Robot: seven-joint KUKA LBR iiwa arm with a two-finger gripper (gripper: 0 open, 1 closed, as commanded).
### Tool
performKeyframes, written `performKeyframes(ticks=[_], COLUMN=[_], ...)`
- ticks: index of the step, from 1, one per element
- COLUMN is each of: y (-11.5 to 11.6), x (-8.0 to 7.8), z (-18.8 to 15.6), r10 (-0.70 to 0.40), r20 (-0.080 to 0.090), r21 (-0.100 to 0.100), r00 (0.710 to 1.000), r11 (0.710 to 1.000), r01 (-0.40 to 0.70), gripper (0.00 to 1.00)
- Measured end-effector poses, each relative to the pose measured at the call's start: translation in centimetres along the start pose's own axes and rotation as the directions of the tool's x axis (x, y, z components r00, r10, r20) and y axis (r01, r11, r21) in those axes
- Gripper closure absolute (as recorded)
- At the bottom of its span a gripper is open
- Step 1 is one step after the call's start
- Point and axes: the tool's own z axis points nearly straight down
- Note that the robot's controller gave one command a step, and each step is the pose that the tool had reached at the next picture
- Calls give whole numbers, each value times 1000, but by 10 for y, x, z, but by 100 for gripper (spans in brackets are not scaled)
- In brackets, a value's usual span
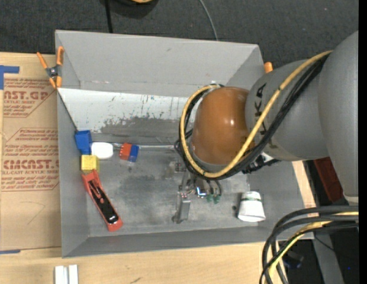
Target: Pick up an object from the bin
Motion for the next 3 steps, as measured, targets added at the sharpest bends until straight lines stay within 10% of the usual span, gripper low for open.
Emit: performKeyframes(ticks=[2, 3], y=[-22, -77], x=[0, -11], z=[-40, -57], r10=[22, 49], r20=[-5, 12], r21=[-1, -2], r00=[1000, 999], r11=[1000, 999], r01=[-22, -48], gripper=[0, 0])
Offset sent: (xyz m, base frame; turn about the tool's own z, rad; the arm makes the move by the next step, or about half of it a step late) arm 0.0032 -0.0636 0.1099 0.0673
